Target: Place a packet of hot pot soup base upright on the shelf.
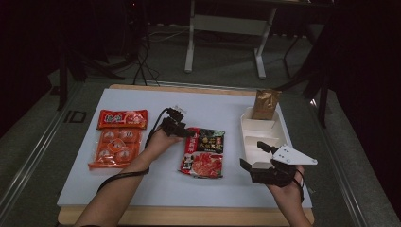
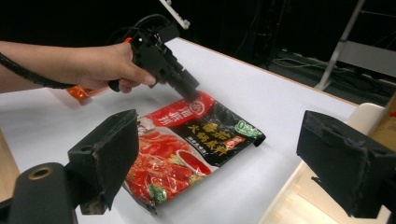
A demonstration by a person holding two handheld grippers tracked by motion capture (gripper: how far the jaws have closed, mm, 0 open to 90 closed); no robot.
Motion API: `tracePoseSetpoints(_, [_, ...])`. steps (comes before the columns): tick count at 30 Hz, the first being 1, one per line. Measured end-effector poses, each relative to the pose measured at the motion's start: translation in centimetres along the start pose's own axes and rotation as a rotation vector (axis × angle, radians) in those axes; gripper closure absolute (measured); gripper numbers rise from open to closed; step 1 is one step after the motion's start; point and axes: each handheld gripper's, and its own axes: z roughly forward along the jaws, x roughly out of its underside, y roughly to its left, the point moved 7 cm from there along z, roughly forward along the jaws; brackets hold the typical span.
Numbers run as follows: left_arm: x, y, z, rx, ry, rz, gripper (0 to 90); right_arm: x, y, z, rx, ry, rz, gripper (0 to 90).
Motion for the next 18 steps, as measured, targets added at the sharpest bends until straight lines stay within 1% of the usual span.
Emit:
tracePoseSetpoints(1, [0.1, 0.0, 0.3, 0.009, 0.007, 0.0, 35.5, 0.0, -0.1, 0.0, 0.002, 0.003, 0.002, 12.7])
tracePoseSetpoints(2, [0.2, 0.0, 0.5, 0.009, 0.018, 0.001, 35.6, 0.1, -0.2, 0.0, 0.005, 0.007, 0.004, 12.7])
tracePoseSetpoints(3, [0.3, -0.1, 0.7, 0.009, 0.018, 0.0, 35.7, 0.2, -0.3, 0.0, 0.007, 0.006, 0.005, 12.8])
tracePoseSetpoints(4, [0.4, -0.1, 0.9, 0.017, 0.03, 0.008, 36.5, 0.2, -0.3, 0.0, 0.004, 0.006, 0.009, 13.0])
tracePoseSetpoints(5, [0.5, -0.1, 1.2, 0.007, 0.038, 0.014, 37.3, 0.3, -0.3, 0.0, 0.005, 0.01, 0.01, 12.9])
tracePoseSetpoints(9, [0.5, -0.2, 1.7, 0.018, 0.035, 0.008, 40.7, 0.4, -0.4, 0.0, 0.008, 0.012, 0.011, 13.0])
tracePoseSetpoints(10, [0.5, -0.2, 1.8, 0.02, 0.042, 0.002, 43.6, 0.4, -0.4, 0.0, 0.008, 0.014, 0.01, 13.1])
tracePoseSetpoints(11, [0.4, -0.3, 1.9, 0.021, 0.039, 0.0, 44.7, 0.4, -0.3, 0.1, 0.007, 0.013, 0.009, 13.1])
tracePoseSetpoints(13, [0.4, -0.4, 1.9, 0.024, 0.049, 0.006, 48.9, 0.4, -0.3, 0.1, 0.009, 0.02, 0.009, 13.1])
tracePoseSetpoints(14, [0.4, -0.6, 1.9, 0.033, 0.055, -0.005, 51.6, 0.4, -0.4, 0.2, 0.008, 0.02, 0.01, 13.1])
tracePoseSetpoints(15, [0.5, -0.7, 1.9, 0.047, 0.064, -0.01, 56.3, 0.4, -0.4, 0.2, 0.011, 0.021, 0.008, 13.2])
tracePoseSetpoints(16, [0.5, -0.9, 1.9, 0.044, 0.072, -0.017, 62.0, 0.5, -0.4, 0.2, 0.013, 0.024, 0.008, 13.2])
tracePoseSetpoints(17, [0.4, -1.0, 1.9, 0.04, 0.082, -0.023, 63.8, 0.5, -0.4, 0.2, 0.013, 0.023, 0.009, 13.2])
tracePoseSetpoints(18, [0.4, -1.0, 1.9, 0.033, 0.089, -0.028, 68.8, 0.4, -0.5, 0.2, 0.014, 0.022, 0.009, 13.3])
